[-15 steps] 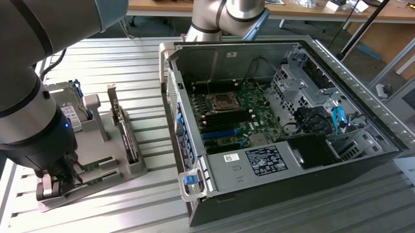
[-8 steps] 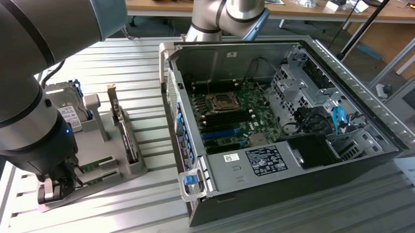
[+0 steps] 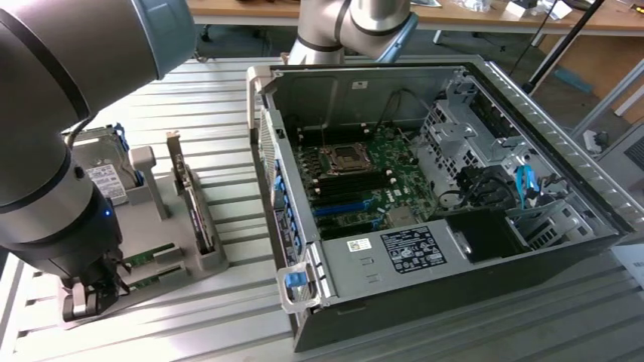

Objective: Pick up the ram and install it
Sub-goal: 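Pick up the ram and move it above insertion slot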

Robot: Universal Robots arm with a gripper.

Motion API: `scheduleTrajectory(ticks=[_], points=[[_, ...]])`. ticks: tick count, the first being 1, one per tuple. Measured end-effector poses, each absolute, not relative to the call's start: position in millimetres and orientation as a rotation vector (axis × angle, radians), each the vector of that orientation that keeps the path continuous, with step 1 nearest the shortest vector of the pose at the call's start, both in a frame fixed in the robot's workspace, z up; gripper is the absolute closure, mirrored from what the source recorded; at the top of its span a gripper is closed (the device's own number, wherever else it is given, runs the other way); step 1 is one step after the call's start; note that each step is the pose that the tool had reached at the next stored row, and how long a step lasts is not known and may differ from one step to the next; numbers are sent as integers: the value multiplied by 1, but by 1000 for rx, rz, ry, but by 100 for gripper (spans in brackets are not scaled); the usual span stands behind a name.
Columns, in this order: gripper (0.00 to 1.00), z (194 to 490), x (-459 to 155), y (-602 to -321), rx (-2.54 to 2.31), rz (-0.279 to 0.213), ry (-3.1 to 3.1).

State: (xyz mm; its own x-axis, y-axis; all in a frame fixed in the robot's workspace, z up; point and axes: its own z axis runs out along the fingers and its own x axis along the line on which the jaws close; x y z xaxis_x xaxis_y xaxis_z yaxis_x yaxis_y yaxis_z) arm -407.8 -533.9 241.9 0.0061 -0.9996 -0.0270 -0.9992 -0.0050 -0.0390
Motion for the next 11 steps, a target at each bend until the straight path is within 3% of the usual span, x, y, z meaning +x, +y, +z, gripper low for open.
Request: scheduleTrajectory(ticks=[11], points=[[70, 222, -409, -534, -2195, -13, 2182]])
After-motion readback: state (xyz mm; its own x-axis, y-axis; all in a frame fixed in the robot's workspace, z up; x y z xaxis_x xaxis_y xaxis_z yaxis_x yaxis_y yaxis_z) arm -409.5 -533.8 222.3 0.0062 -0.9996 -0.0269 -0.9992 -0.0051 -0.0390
